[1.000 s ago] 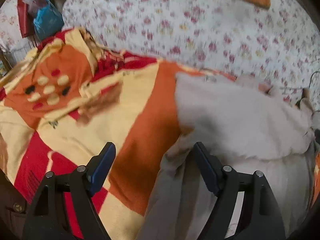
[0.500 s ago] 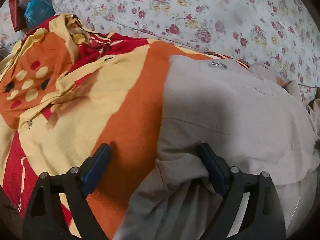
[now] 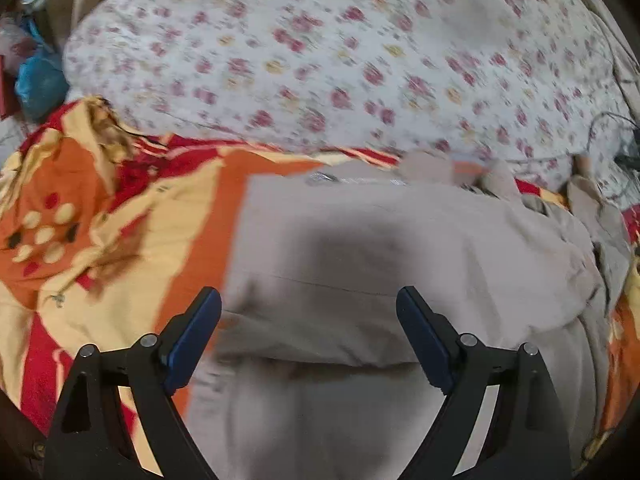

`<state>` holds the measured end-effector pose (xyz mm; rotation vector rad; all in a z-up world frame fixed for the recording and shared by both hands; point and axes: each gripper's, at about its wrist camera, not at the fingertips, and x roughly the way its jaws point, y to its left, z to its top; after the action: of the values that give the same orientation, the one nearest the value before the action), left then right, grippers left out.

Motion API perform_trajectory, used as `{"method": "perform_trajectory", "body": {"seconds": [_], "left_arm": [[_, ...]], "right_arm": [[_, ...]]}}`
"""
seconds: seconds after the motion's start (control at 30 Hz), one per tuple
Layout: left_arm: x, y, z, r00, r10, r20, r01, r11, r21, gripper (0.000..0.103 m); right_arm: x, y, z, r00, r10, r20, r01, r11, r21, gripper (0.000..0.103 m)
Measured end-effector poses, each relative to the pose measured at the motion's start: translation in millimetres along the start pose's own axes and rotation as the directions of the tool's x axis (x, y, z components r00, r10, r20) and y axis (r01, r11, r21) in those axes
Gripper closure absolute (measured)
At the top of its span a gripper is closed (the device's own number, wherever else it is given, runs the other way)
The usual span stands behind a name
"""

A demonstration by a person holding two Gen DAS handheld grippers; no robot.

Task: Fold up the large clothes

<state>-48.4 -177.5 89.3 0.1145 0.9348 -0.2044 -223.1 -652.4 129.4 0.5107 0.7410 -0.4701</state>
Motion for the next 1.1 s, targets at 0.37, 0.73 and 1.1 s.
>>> {"method": "perform_trajectory", "body": {"seconds": [0.37, 0.73, 1.1], "left_arm": [[29.6, -16.5, -9.2, 0.997, 0.005, -0.075, -0.003, 0.999, 0.032, 0.013], [44.0, -8.6, -7.6, 0.995, 0.055, -0.087, -0.051, 0.998, 0.042, 0.013], [16.0, 10.2, 0.0, 0.999, 0.019, -0.046, -0.021, 0.999, -0.024, 0.013]], "right_arm": [[81.2, 54.1, 69.9, 0.994, -0.098, 0.054, 0.104, 0.988, -0.114, 0.039], [141.1, 42.1, 105.1, 0.994, -0.099, 0.055, 0.104, 0.99, -0.093, 0.085], [-110.4, -42.3, 122.0, 0.814, 0.445, 0.373, -0.432, 0.894, -0.124, 0.087]]}}
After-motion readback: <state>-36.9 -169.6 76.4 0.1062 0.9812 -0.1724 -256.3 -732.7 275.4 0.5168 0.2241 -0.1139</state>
